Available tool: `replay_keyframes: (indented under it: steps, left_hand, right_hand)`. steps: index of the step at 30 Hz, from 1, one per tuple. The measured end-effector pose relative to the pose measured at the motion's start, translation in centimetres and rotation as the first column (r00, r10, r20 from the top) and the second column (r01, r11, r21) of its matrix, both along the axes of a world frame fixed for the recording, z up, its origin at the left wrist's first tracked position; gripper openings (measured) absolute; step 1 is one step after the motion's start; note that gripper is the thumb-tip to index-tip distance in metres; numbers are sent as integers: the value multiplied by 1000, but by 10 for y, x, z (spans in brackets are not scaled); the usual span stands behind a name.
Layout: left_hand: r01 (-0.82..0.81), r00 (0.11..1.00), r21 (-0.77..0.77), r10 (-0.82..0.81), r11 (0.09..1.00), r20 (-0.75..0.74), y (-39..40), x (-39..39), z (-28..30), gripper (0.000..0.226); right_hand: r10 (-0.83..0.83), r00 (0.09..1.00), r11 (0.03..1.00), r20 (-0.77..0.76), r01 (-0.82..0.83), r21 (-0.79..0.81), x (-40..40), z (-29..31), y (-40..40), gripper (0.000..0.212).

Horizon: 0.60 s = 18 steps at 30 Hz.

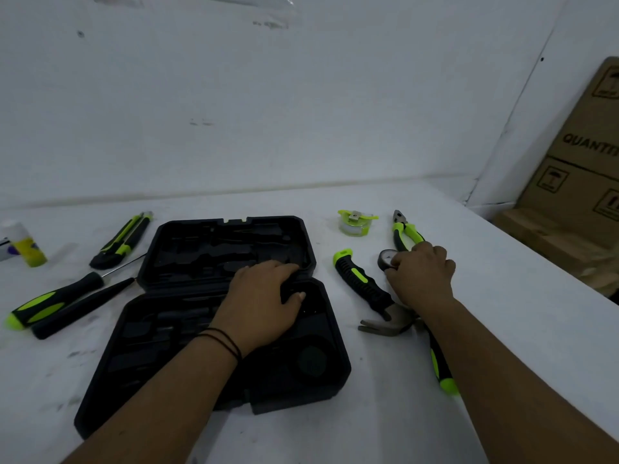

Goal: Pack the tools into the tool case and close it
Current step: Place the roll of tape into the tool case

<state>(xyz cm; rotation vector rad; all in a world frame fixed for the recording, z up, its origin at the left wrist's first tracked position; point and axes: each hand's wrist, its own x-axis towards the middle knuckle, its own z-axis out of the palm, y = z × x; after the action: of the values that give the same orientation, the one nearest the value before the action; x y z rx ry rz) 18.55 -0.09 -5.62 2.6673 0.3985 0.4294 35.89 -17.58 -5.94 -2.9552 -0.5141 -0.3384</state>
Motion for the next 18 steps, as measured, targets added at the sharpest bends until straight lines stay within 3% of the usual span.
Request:
replay_keyframes:
  steps: [4,8,13,18]
  left_hand:
    - [-5,1000,-8,5,1000,24,-1,0,-1,57]
    - [3,998,-39,-1,999,57,0,0,-3,54]
    - [-52,988,-165,75,985,134,1,-2,0,33]
    - [-89,968,-257,145,962,207,1,-11,14,25]
  right_hand:
    - [40,999,999,23,-40,35,2,-1,1,21]
    - [116,991,971,63,-126,204,-6,11,5,18]
    - [300,949,781,101,-305,545,-40,27,7,15]
    - [446,890,701,95,-413,581,-82,34,7,43]
